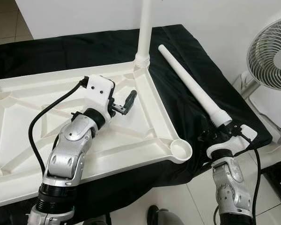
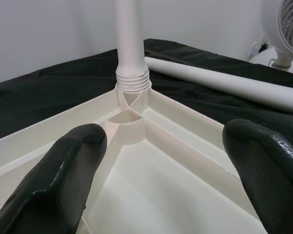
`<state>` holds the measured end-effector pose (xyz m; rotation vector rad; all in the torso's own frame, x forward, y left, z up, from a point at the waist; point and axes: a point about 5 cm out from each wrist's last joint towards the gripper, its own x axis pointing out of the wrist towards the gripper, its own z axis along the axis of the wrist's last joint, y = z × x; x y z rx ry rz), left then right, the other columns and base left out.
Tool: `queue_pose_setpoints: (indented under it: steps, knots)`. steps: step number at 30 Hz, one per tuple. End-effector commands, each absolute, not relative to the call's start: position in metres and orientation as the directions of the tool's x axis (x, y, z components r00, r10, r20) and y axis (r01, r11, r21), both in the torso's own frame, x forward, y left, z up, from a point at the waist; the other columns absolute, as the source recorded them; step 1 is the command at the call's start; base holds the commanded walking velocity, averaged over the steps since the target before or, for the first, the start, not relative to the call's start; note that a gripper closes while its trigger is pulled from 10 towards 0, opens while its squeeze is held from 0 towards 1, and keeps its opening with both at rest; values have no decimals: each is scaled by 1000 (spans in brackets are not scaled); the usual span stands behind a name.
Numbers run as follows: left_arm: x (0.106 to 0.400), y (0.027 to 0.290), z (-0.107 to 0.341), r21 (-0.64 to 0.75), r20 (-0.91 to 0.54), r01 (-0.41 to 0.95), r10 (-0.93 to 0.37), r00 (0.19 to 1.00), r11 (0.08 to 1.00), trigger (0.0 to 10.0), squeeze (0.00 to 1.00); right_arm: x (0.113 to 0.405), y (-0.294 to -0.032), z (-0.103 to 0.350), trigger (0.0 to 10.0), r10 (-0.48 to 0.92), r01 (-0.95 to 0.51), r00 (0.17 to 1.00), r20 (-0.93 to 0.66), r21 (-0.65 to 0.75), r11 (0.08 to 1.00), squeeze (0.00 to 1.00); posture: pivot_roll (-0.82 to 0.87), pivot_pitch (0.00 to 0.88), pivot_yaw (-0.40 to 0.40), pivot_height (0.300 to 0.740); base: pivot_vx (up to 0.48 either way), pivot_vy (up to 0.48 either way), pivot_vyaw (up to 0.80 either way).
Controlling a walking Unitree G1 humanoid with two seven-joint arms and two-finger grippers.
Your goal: Building children table
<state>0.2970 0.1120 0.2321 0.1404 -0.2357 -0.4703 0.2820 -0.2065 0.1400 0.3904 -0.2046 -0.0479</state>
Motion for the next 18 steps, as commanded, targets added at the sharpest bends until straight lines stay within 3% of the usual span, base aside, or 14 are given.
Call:
queue_pose_setpoints:
  steps: [1, 8, 10, 11, 13, 16, 17, 18]
  knots:
    - [294, 108, 230, 194, 179, 454, -486, 856, 870, 10000, 0, 282, -211, 137, 10000, -88, 9, 979, 183, 391, 920, 0, 120, 196, 8, 740, 0, 0, 0]
    - [293, 109, 232, 204, 176, 449, -484, 857, 870, 10000, 0, 294, -217, 142, 10000, -54, -29, 980, 194, 399, 917, 0, 120, 196, 8, 740, 0, 0, 0]
    - [292, 110, 233, 208, 177, 448, -484, 857, 870, 10000, 0, 296, -218, 144, 9412, -45, -38, 979, 198, 395, 918, 0, 141, 200, 15, 740, 0, 0, 0]
    - [292, 110, 233, 208, 178, 447, -483, 858, 870, 10000, 0, 299, -220, 146, 4941, -37, -41, 981, 191, 390, 920, 0, 141, 200, 15, 740, 0, 0, 0]
    - [292, 111, 234, 208, 178, 446, -482, 858, 871, 10000, 0, 300, -222, 147, 4941, -31, -45, 982, 187, 386, 921, 0, 141, 200, 15, 740, 0, 0, 0]
    - [293, 110, 234, 208, 177, 446, -482, 858, 870, 10000, 0, 306, -225, 148, 2549, -14, -52, 987, 161, 396, 917, 0, 135, 202, 16, 740, 0, 0, 0]
    - [293, 110, 234, 210, 176, 446, -483, 858, 870, 10000, 0, 307, -226, 146, 118, -9, -46, 991, 137, 393, 918, 0, 135, 202, 16, 740, 0, 0, 0]
    - [293, 110, 234, 211, 176, 447, -484, 857, 869, 10000, 0, 309, -226, 144, 118, 1, -48, 993, 122, 388, 921, 0, 135, 202, 16, 740, 0, 0, 0]
